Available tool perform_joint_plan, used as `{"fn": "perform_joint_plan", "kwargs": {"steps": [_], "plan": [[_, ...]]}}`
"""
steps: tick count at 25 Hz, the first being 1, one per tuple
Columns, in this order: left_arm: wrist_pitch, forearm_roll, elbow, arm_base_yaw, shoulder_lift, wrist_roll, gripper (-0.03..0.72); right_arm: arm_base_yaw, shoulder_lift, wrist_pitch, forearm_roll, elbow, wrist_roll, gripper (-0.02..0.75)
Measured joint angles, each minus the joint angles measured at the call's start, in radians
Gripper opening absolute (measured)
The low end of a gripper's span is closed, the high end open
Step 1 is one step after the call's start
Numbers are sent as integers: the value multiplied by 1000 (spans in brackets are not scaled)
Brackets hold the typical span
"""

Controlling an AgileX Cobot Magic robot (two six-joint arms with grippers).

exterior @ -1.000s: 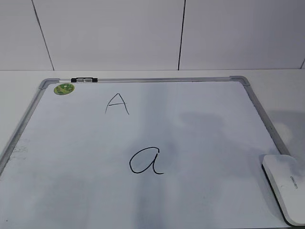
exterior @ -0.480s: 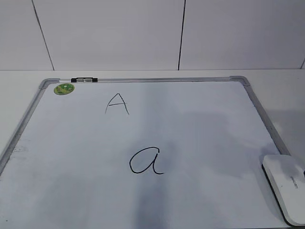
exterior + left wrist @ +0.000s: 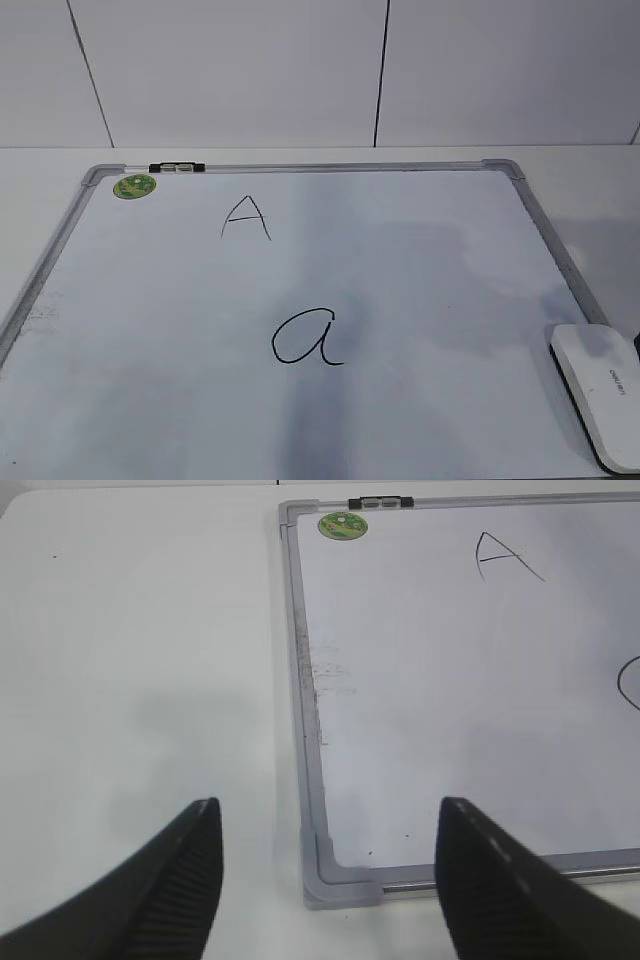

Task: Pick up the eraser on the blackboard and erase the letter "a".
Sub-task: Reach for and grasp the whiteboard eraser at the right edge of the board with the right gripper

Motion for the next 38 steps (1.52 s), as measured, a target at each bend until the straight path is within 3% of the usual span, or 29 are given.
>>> {"fn": "perform_joint_plan", "kwargs": {"steps": [24, 32, 38], "plan": [[0, 0, 0, 0, 0, 0, 497, 4, 38, 104, -32, -26, 38, 593], [0, 0, 0, 0, 0, 0, 497, 169, 40, 94, -130, -26, 205, 593], [0, 0, 0, 0, 0, 0, 497, 186, 87, 70, -140, -26, 256, 593]]}}
